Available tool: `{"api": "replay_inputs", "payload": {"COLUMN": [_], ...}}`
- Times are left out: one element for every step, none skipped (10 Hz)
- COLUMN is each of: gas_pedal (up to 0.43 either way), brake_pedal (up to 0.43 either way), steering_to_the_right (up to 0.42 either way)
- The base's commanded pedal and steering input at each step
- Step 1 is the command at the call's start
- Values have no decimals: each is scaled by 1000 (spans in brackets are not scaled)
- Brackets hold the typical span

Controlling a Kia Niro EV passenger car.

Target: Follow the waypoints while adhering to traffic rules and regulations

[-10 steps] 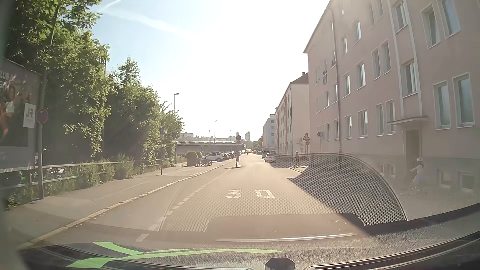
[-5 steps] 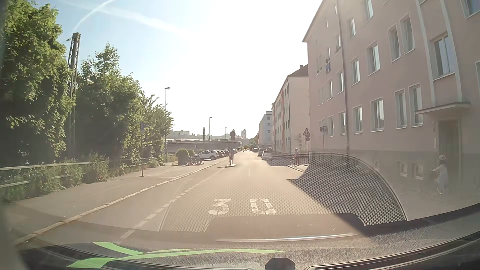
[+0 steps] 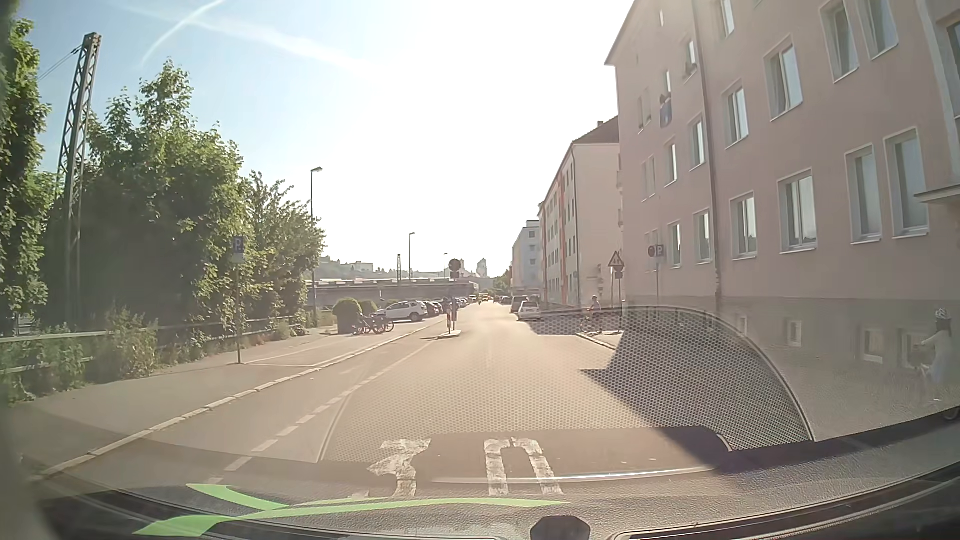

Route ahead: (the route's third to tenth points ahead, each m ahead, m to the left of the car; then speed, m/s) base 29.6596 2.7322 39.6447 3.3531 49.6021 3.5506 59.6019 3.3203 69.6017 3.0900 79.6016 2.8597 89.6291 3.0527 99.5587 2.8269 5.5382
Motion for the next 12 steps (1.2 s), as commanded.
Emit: {"api": "replay_inputs", "payload": {"gas_pedal": [0, 0, 0, 0, 0, 20, 28, 28, 28, 28, 28, 28], "brake_pedal": [0, 0, 0, 0, 0, 0, 0, 0, 0, 0, 0, 0], "steering_to_the_right": [3, 0, -3, -6, -7, -7, -8, -8, -9, -10, -12, -12]}}
